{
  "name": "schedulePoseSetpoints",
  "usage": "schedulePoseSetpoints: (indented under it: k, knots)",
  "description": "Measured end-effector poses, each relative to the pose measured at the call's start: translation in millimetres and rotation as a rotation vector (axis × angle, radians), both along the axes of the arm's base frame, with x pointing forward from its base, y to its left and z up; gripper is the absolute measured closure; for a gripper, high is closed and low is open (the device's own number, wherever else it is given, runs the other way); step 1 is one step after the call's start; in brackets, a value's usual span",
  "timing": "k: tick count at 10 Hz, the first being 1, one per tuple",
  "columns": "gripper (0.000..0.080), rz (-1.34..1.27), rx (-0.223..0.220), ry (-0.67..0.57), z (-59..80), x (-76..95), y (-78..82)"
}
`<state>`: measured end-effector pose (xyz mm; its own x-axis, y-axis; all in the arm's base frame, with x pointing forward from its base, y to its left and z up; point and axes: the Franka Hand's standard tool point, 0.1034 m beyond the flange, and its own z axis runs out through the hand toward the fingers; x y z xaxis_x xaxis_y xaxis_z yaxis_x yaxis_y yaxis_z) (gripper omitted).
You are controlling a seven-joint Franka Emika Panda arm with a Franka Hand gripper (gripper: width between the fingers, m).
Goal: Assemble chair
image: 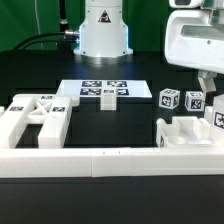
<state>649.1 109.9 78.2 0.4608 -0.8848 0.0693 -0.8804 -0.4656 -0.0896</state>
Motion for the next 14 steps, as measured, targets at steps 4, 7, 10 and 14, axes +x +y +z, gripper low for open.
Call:
schedulePoseSetpoints:
  k: [4, 7, 10, 14]
  knots:
    - [0.018, 0.0, 0.003, 0.002, 0.4, 0.2, 2.4]
    - [0.0152, 0.165, -0.017, 0.005, 1.8, 1.6, 3.0]
    - [0.015, 0.361, -0.028, 0.009, -1.3, -1.4, 16.3]
    - [0.015, 0.684, -0.065, 0.003, -0.9, -0.7, 18.6]
